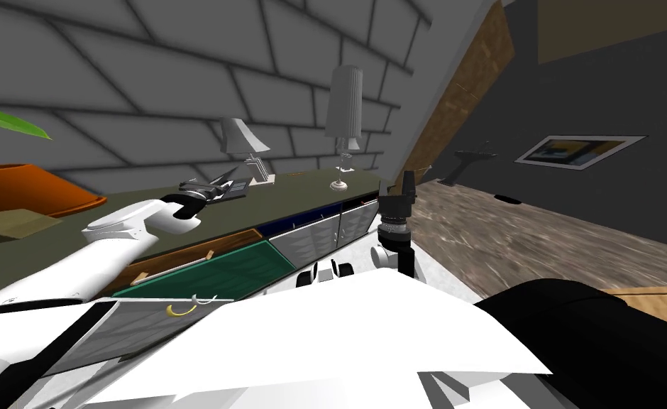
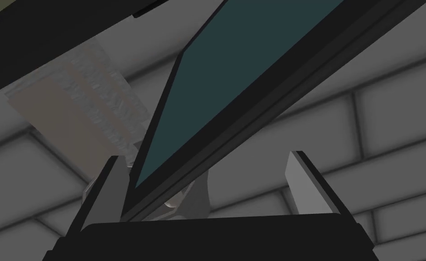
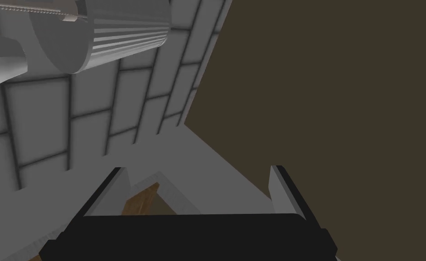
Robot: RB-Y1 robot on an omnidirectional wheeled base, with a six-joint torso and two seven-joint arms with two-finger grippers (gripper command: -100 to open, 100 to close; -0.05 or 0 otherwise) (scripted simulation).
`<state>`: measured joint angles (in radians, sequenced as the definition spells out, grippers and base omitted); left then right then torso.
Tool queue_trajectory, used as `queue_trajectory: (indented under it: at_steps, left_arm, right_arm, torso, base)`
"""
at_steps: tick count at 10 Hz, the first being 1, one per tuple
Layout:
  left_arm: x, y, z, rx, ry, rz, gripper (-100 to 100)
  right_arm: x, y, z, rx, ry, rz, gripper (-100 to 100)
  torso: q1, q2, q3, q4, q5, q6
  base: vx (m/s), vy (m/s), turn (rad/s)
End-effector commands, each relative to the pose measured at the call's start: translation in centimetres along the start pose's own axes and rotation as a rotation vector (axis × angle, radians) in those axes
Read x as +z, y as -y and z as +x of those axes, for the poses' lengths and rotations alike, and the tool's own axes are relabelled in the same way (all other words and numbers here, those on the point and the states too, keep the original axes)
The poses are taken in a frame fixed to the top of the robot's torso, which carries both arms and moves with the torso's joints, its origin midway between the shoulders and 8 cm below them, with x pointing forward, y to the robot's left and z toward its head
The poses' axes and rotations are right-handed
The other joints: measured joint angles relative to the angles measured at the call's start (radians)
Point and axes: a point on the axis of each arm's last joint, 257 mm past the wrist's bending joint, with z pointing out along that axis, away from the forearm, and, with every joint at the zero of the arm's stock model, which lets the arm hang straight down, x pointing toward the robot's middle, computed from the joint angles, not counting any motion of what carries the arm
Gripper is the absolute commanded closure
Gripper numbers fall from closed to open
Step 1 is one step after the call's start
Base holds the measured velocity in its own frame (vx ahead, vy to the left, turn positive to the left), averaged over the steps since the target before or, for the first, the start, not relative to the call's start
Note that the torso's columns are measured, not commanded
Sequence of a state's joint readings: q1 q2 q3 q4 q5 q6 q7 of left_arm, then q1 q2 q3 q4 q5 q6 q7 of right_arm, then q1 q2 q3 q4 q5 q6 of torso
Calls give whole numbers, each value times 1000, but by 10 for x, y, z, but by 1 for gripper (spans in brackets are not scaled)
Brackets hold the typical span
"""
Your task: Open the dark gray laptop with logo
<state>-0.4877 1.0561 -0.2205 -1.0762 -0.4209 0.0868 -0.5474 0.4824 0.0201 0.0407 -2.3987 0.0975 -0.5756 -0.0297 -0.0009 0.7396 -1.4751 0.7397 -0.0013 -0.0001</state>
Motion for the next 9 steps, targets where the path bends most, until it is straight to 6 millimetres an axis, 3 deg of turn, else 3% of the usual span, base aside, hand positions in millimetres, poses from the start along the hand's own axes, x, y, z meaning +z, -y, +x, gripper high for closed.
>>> queue_trajectory:
  at_steps: [1,2,3,4,9]
  left_arm:
    - [0,-33,-9,5,-8,-30,-100]
    - [-1,-47,-13,11,-12,-45,-100]
    - [0,-40,-8,10,-14,-35,-100]
    - [0,-41,-9,9,-14,-36,0]
    - [0,-40,-5,11,-19,-34,0]
  right_arm:
    - [0,0,0,0,0,0,0]
    - [0,0,0,0,0,0,0]
    - [0,0,0,0,0,0,0]
    - [0,0,0,0,0,0,0]
    - [0,0,0,0,0,0,0]
  torso:
    - [0,0,0,1,0,0]
    - [-1,1,1,1,-1,0]
    - [-1,1,1,1,-1,-1]
    - [1,-1,0,-1,1,-1]
    - [1,-1,-1,-2,1,0]
  base:
    - [-39,-34,-137]
    - [-38,-35,-129]
    - [-14,-13,-20]
    - [0,0,0]
    - [0,0,0]
